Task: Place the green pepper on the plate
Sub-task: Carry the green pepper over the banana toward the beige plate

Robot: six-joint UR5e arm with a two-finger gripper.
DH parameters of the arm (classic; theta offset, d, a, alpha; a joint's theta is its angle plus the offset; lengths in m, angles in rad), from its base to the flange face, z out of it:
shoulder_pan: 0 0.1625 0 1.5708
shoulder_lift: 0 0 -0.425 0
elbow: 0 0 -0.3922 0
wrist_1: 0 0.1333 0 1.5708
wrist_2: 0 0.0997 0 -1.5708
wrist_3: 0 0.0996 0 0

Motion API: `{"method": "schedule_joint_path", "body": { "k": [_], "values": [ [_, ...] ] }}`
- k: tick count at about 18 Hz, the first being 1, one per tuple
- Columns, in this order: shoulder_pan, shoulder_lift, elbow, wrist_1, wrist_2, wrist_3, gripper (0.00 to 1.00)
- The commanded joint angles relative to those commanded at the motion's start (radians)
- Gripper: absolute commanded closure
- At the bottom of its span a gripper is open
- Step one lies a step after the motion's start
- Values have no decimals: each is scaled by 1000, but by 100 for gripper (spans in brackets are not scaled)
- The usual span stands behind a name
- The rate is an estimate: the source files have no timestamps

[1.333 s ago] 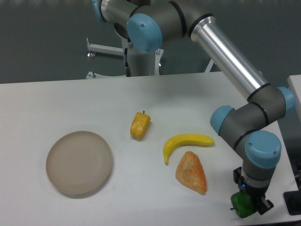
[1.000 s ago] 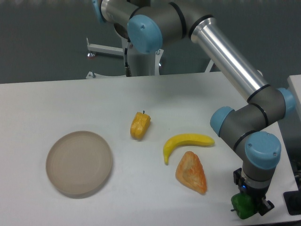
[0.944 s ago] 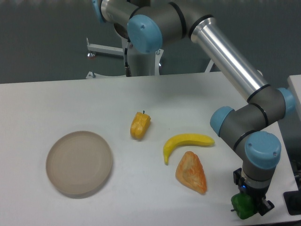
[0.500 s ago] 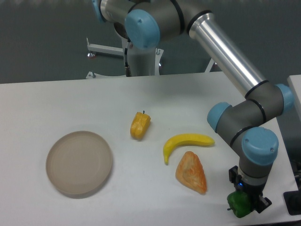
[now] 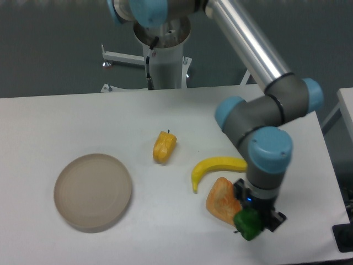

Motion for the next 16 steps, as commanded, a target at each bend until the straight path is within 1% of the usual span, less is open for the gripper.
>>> {"method": "schedule_joint_path", "body": {
  "k": [3, 5, 6, 8, 10, 12, 14, 16],
  "values": [
    [-64, 68, -66, -2, 3, -109, 74],
    [-112, 112, -137, 5, 2, -199, 74],
    [-141, 123, -157, 17, 2, -254, 74],
    [-196, 129, -175, 31, 2, -347, 74],
    [-242, 140, -186, 29, 2, -434, 74],
    [-272, 140, -189, 29, 5, -540, 74],
    [-310, 138, -197, 20, 5, -600, 74],
    [-331, 140, -233, 28, 2, -667, 74]
  ]
}}
